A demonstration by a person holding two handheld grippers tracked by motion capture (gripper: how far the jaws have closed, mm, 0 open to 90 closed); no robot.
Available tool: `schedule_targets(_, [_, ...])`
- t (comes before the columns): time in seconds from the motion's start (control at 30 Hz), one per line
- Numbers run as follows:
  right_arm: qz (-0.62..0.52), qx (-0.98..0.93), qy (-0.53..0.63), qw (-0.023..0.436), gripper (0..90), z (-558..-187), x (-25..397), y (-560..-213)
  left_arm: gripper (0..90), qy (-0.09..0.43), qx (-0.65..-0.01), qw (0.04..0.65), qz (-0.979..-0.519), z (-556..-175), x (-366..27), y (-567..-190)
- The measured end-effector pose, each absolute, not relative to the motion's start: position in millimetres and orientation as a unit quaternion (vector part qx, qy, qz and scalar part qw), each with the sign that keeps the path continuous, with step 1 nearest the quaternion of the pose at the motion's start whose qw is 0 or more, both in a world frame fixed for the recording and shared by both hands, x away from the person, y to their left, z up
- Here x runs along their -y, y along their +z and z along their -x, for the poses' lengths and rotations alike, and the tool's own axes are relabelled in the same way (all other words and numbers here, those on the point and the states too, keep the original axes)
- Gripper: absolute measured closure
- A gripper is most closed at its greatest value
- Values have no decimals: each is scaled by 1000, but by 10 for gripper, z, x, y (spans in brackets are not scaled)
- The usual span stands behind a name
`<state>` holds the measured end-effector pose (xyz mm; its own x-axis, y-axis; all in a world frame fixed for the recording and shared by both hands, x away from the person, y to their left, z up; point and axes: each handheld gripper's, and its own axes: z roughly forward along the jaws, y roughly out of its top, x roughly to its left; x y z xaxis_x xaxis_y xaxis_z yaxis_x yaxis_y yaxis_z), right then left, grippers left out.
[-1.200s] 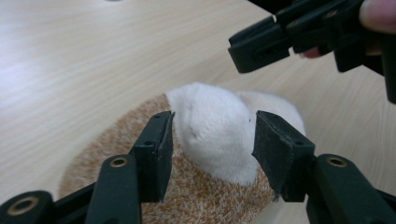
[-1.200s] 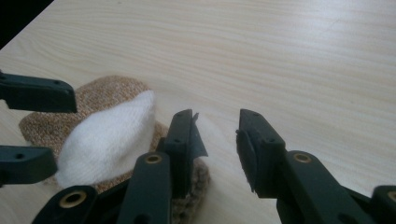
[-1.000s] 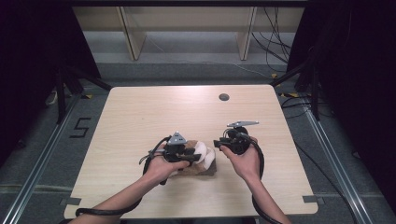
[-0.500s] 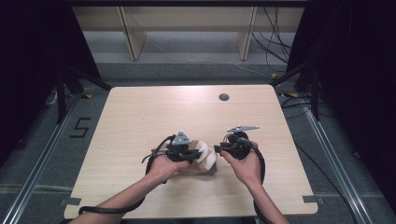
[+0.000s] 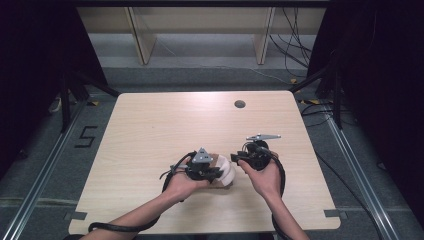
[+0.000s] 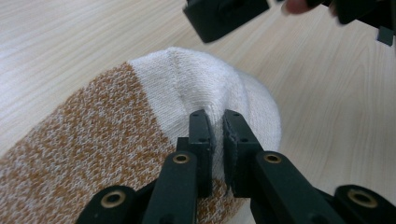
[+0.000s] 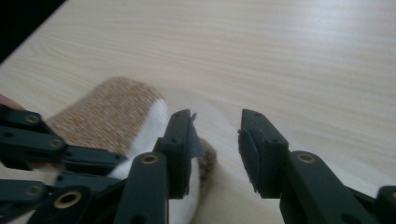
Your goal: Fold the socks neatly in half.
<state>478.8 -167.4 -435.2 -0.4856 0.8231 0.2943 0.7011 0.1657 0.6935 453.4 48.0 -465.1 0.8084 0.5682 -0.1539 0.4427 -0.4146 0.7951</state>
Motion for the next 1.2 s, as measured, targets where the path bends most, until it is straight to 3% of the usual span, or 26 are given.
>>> schedule_targets(0.2, [-485,-766,417,54,617,-4713,1566,-4281,811,73,-300,448,-839,-4524,-471,-4664])
schedule_targets(0.3, [-502,-775,383,30,743,-4697,1541,-4353,777,72,-294,451,-840,-4517,-483,-4654])
schedule_targets(0.4, [-511,-776,369,20,833,-4673,1521,-4400,683,68,-288,462,-836,-4497,-546,-4595])
schedule_targets(0.5, [-508,-786,351,30,851,-4687,1537,-4417,634,77,-291,476,-826,-4491,-717,-4469])
schedule_targets(0.6, [-477,-798,366,40,856,-4718,1548,-4467,660,106,-317,471,-816,-4536,-958,-4376])
schedule_targets(0.67, [-476,-799,364,43,856,-4720,1555,-4482,694,120,-334,437,-826,-4596,-1124,-4387])
schedule_targets(0.77, [-477,-799,363,43,855,-4718,1563,-4491,726,106,-355,412,-832,-4620,-1272,-4492])
schedule_targets(1.2, [-471,-801,367,41,857,-4749,1604,-4589,721,101,-345,394,-846,-4503,-1297,-4749])
